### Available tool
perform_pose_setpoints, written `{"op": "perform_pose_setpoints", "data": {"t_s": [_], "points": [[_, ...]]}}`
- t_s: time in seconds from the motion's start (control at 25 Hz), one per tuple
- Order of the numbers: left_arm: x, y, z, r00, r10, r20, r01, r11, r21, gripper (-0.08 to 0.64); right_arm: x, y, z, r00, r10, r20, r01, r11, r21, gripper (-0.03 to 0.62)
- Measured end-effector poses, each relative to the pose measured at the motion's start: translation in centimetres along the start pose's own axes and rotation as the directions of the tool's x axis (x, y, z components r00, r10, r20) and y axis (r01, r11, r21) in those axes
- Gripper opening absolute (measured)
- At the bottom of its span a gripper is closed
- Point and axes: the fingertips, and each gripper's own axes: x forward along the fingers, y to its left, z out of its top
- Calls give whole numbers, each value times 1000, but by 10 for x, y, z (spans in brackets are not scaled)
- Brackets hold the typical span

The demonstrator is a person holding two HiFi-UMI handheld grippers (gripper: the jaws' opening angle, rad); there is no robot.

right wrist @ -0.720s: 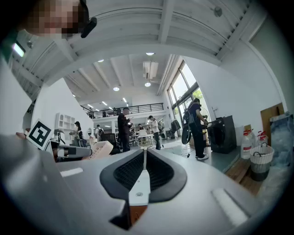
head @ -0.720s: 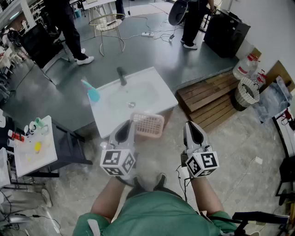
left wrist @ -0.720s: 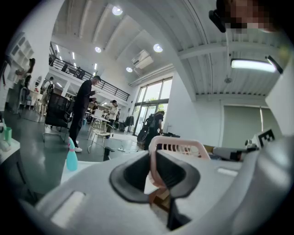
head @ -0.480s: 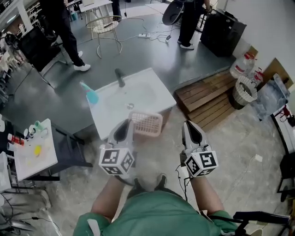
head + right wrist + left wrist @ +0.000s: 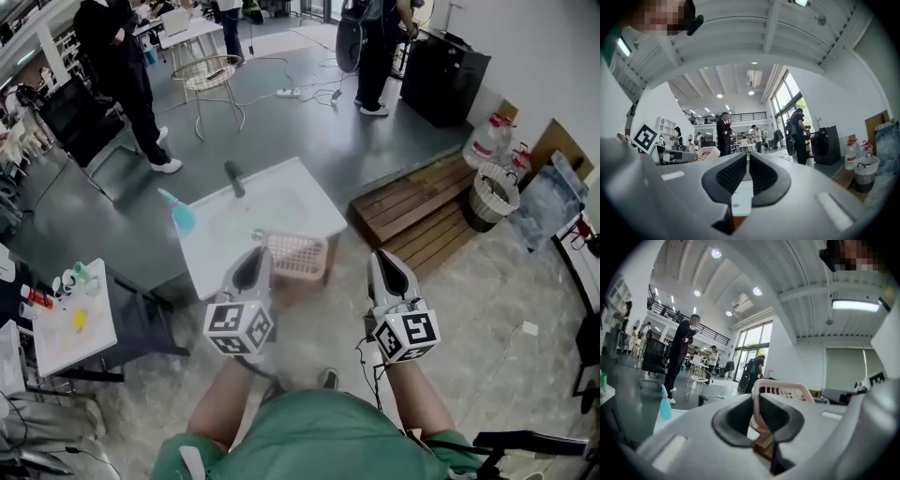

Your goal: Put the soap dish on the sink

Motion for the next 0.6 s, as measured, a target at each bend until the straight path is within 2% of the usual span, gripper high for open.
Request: {"op": "perform_pose_setpoints", "data": {"t_s": [0.2, 0.36, 0.6], "points": [[9, -19, 2, 999, 37, 32, -37, 999, 12, 41, -16, -34, 15, 999, 4, 42, -4, 1000, -1, 18], [15, -31, 3, 997, 67, 39, -67, 998, 15, 41, -25, -61, 19, 999, -1, 42, 1, 1000, 8, 18], [36, -24, 0, 995, 89, 35, -89, 996, 1, 41, -14, -81, 14, 999, 6, 31, -6, 1000, 13, 18]]}}
